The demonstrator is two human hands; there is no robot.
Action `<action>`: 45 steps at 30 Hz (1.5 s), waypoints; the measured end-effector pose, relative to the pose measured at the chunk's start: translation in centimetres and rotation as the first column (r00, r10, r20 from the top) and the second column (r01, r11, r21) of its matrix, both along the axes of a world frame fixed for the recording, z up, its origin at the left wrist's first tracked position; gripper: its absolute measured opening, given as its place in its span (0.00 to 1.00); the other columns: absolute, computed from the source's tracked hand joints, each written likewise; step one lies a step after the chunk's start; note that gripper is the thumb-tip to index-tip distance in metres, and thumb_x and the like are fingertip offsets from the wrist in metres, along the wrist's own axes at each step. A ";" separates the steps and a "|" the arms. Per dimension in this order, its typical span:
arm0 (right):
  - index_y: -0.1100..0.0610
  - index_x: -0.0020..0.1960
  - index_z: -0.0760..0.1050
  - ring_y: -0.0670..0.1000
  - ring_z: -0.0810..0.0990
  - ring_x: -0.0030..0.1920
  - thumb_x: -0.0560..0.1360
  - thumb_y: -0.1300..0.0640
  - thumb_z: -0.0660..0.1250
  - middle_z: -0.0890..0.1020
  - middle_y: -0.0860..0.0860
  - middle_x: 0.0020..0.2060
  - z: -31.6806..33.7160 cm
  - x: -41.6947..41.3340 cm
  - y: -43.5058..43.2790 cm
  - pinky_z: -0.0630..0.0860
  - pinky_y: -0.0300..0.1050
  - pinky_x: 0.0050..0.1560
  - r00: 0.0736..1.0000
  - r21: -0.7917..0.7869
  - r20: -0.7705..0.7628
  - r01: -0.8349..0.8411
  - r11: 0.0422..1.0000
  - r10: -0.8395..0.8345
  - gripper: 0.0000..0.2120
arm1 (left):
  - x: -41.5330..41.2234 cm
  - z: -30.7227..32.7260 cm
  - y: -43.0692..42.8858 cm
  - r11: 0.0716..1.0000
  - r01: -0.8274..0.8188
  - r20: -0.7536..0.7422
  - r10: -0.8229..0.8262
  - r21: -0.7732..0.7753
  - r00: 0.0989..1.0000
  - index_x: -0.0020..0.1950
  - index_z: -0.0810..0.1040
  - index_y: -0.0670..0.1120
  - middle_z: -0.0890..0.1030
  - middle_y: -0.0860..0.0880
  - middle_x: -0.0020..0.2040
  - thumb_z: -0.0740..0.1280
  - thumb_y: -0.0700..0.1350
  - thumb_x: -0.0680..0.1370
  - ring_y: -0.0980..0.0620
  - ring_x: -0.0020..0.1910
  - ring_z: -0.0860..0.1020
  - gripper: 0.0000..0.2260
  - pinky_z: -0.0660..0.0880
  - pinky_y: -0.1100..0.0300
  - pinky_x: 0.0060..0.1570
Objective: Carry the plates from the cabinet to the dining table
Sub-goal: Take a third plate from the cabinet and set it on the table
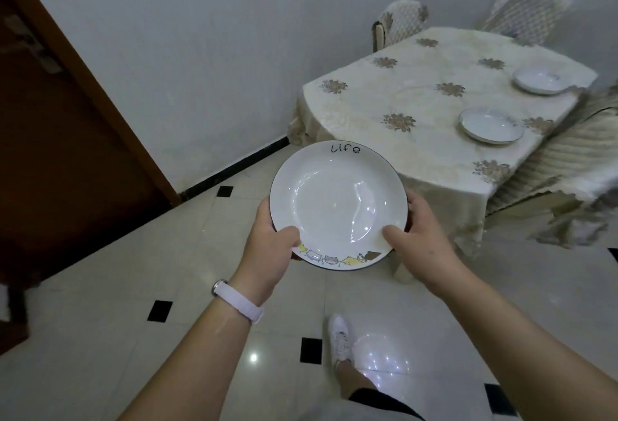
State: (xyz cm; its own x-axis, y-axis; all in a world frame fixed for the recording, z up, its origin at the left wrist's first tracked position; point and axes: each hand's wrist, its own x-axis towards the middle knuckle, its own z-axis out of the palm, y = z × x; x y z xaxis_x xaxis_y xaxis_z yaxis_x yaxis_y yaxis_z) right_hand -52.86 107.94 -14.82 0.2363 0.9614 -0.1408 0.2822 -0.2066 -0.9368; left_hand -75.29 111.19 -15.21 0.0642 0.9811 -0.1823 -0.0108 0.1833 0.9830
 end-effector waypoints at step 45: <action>0.45 0.68 0.65 0.41 0.81 0.46 0.73 0.70 0.63 0.80 0.42 0.52 0.4 -11.2 62.3 0.80 0.38 0.40 0.978 0.004 -0.114 0.176 0.984 -0.175 0.30 | -10.8 0.3 65.8 0.962 0.274 0.084 -0.273 0.000 0.958 0.62 0.74 0.55 0.82 0.48 0.51 0.62 0.36 0.65 0.51 0.43 0.80 0.27 0.77 0.56 0.37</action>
